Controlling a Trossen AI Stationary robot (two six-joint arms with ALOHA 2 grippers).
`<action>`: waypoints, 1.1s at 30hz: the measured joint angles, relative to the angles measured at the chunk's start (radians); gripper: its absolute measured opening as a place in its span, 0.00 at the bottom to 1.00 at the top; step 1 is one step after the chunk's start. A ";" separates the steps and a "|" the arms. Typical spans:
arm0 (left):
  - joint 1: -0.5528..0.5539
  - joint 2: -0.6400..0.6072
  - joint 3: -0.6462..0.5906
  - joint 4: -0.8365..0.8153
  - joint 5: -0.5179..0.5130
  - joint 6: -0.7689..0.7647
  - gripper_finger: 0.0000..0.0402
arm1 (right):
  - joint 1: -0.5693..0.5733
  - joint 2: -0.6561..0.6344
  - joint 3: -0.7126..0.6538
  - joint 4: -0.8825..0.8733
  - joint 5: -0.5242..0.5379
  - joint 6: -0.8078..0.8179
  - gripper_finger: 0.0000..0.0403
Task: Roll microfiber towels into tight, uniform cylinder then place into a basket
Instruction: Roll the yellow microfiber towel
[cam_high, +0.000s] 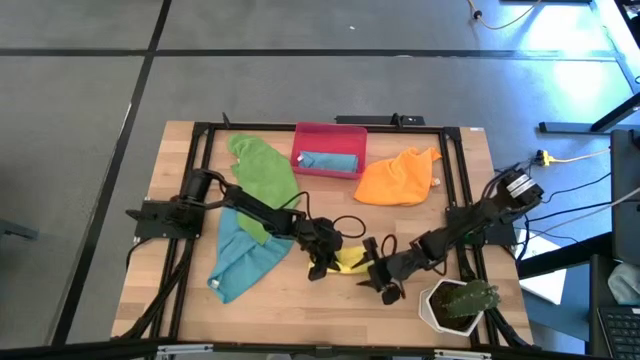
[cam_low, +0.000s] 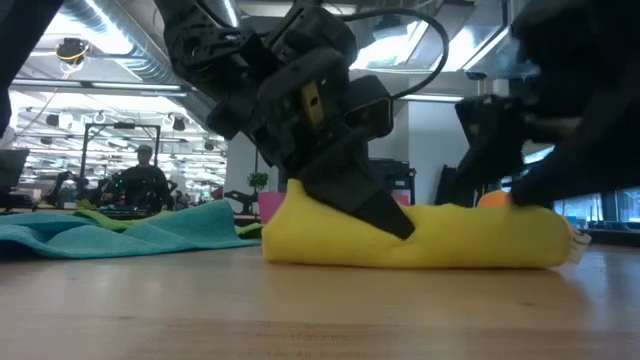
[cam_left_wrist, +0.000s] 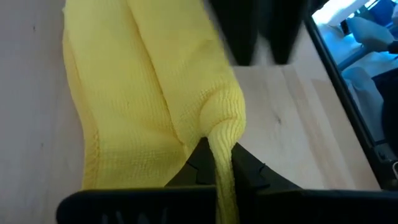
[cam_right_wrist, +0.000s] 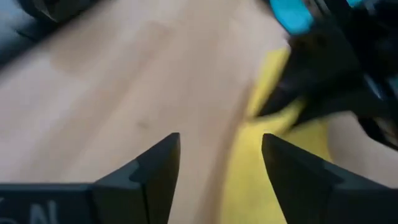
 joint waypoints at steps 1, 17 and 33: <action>0.000 0.003 0.000 -0.001 0.000 -0.003 0.00 | 0.003 0.015 0.000 0.000 0.029 -0.003 0.55; -0.003 0.009 0.000 0.000 -0.009 0.010 0.06 | -0.018 0.134 0.138 -0.250 0.144 0.094 0.22; -0.002 -0.102 0.000 -0.180 -0.095 0.151 0.32 | -0.100 0.130 0.165 -0.297 -0.061 0.208 0.06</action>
